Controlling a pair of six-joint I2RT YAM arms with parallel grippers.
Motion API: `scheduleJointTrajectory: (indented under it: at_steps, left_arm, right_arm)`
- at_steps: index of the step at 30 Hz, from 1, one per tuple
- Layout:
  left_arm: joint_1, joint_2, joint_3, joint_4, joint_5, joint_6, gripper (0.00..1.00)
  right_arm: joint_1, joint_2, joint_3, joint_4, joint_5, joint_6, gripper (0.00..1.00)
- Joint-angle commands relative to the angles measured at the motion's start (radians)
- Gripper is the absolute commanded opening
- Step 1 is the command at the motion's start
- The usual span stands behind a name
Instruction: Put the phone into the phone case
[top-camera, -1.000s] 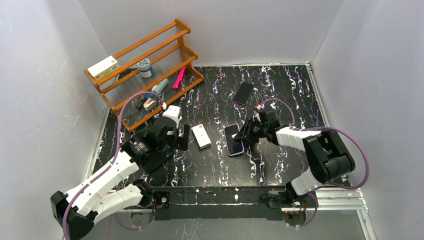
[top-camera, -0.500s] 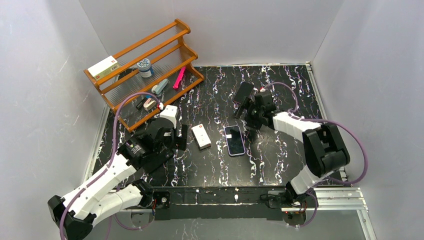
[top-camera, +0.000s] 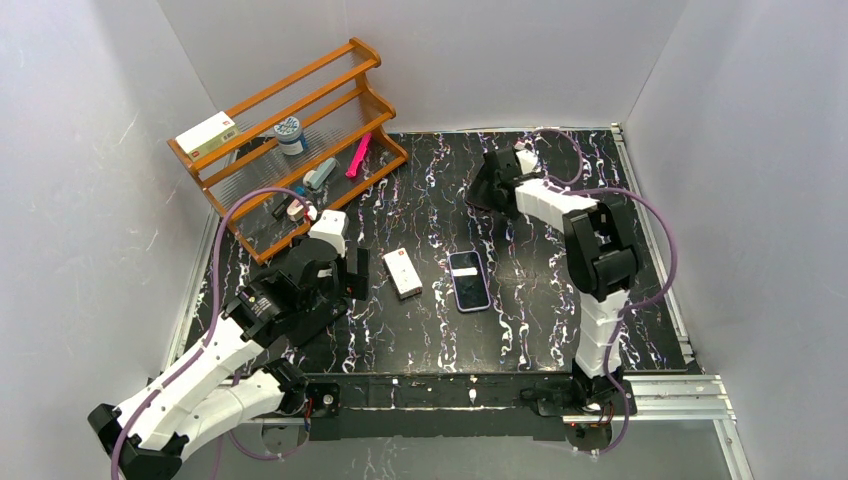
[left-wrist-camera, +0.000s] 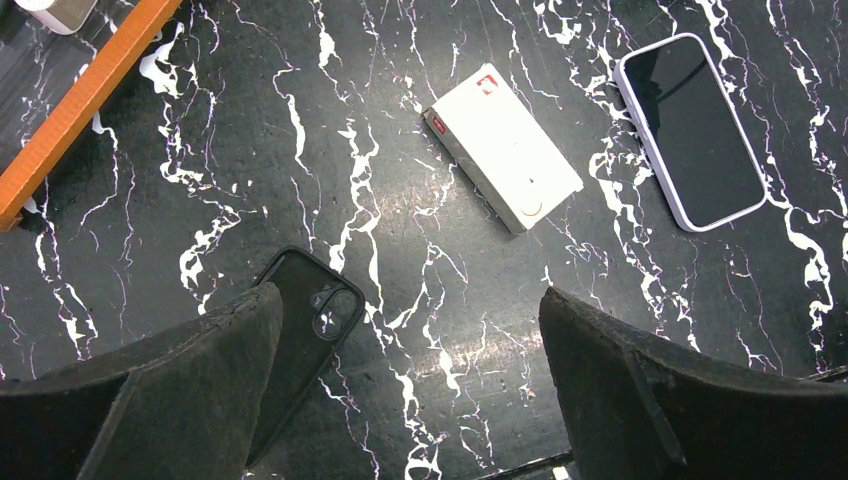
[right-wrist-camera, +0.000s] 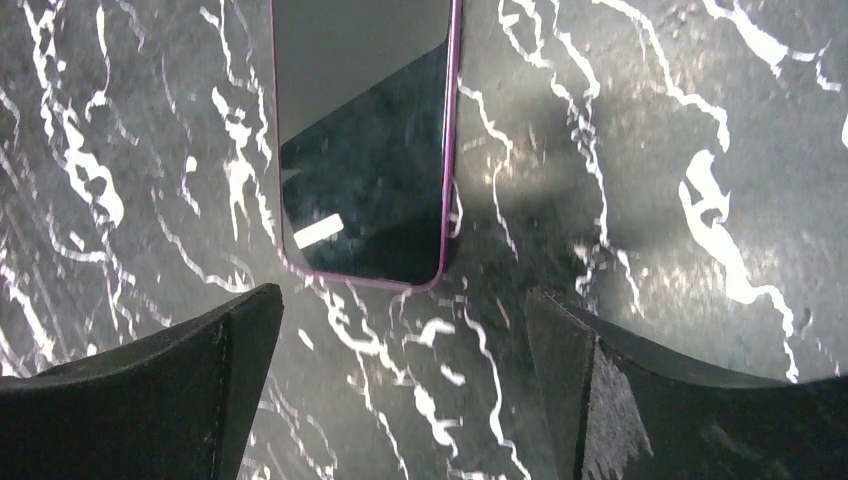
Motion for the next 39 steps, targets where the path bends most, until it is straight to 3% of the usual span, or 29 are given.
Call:
scheduleJointTrajectory:
  at_steps: [1,6,13,27,39]
  left_arm:
    - [0.001,-0.012,-0.006,-0.008,-0.032,0.003,0.98]
    - [0.001,-0.022,-0.007,-0.009,-0.033,0.003,0.98]
    - [0.0,-0.022,-0.007,-0.008,-0.035,0.003,0.98]
    - [0.001,-0.012,-0.009,-0.006,-0.036,0.009,0.98]
    - [0.001,0.01,-0.006,0.0,-0.032,0.016,0.98]
  right_arm:
    - [-0.003,0.077,0.122,-0.05,0.135,-0.002,0.99]
    - [-0.003,0.158,0.221,-0.074,0.186,-0.029,0.99]
    - [-0.003,0.192,0.249,0.024,0.174,-0.125,0.99]
    - [-0.004,0.313,0.376,-0.055,0.236,-0.103,0.99]
    - [0.024,0.379,0.435,-0.113,0.266,-0.189,0.94]
